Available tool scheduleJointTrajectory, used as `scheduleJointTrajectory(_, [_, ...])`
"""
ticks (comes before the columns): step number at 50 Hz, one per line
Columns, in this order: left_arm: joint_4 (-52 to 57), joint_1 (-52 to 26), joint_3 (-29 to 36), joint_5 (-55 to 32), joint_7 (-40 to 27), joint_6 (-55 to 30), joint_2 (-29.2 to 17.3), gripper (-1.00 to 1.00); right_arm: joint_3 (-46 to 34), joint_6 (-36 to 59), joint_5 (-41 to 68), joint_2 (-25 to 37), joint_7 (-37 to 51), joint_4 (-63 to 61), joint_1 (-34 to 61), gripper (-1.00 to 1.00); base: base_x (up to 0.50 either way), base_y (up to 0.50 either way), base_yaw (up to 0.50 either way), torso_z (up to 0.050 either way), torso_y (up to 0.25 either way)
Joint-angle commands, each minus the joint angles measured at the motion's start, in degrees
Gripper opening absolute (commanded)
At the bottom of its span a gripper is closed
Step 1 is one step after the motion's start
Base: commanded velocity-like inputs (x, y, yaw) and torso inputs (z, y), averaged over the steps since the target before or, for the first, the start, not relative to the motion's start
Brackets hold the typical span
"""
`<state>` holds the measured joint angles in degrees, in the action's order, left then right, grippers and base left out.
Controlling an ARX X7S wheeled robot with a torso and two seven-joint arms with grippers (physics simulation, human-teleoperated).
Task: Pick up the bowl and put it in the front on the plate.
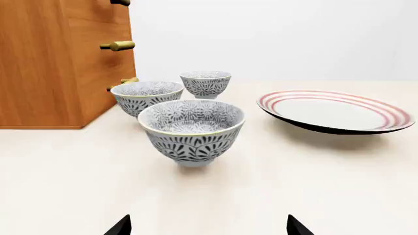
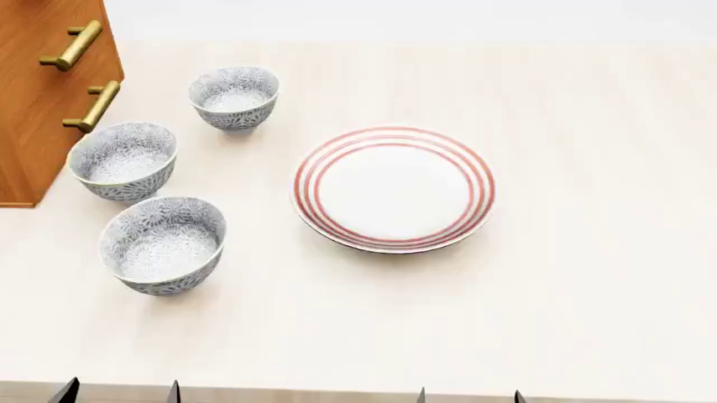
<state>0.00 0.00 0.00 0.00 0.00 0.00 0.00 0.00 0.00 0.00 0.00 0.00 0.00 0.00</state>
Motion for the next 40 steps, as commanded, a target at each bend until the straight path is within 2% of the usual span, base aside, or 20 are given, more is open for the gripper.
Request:
scheduleJointTrajectory(1, [-0.48,0.27,1.01,-0.91,-1.12,1.83,-0.88,1.00,-1.14,0.30,0.80,0.90,1.18,-0.27,-0.12,1.00,0.00,0.00,0.00,0.000,0.000])
scheduleJointTrajectory(22, [-0.66,0.43,4.71,-2.12,-5.06,4.29,-3.80,1.00,-4.01,-1.03,3.17,3.57,5.16,-0.50,-0.17,1.00,0.00,0.00,0.00,0.000,0.000])
scheduleJointTrajectory(25, [1.82,1.49,4.92,0.26,-6.93,10.40,-4.31,1.00,-2.93,-4.04,4.98,2.99,6.35,-2.61,-0.66,1.00,0.00,0.00,0.00,0.000,0.000])
scheduleJointTrajectory(30, [7.00,4.16,4.12,4.57,-10.82,25.99,-5.11,1.00,-2.93,-21.01,6.10,2.28,6.41,-5.74,-2.58,1.00,0.00,0.00,0.00,0.000,0.000])
scheduleJointTrajectory(36, [11.51,5.80,4.06,6.97,-12.78,29.86,-5.35,1.00,-3.26,-33.79,4.82,2.46,7.66,-6.41,-3.42,1.00,0.00,0.00,0.00,0.000,0.000])
scheduleJointTrajectory(40, [11.28,5.88,4.34,7.33,-13.45,30.76,-5.63,1.00,-3.41,-36.42,3.81,2.78,8.86,-6.60,-3.58,1.00,0.00,0.00,0.00,0.000,0.000])
